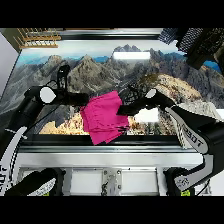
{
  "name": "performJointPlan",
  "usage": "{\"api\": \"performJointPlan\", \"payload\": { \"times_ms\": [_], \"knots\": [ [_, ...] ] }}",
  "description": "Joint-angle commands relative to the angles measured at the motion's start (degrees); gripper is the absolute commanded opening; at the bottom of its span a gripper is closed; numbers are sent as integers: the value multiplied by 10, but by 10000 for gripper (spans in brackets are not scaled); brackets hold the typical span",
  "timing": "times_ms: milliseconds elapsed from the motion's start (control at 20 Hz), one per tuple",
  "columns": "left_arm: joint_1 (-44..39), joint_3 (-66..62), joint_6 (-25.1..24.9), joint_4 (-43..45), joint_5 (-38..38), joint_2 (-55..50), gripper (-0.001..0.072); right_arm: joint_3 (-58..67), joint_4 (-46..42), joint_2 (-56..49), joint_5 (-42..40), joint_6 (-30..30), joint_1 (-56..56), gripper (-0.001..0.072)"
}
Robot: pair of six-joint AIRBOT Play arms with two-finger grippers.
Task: Fold the clothes and pants, and hang the long-sleeved shirts on hangers.
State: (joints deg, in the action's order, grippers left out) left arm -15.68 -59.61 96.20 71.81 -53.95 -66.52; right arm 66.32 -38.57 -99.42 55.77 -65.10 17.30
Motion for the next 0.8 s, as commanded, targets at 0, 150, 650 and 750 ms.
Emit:
{"api": "performJointPlan", "payload": {
  "times_ms": [0,150,650,750],
  "knots": [
    [-6,7,3,0,6,2,5,2,88,-21,-33,39,36,191],
    [-7,7,3,0,3,2,5,12,77,0,-33,37,29,20],
    [-7,7,3,0,0,2,5,13,-390,260,8,-224,-325,20],
    [-7,7,3,0,0,2,5,13,-390,285,8,-243,-407,20]
  ]
}}
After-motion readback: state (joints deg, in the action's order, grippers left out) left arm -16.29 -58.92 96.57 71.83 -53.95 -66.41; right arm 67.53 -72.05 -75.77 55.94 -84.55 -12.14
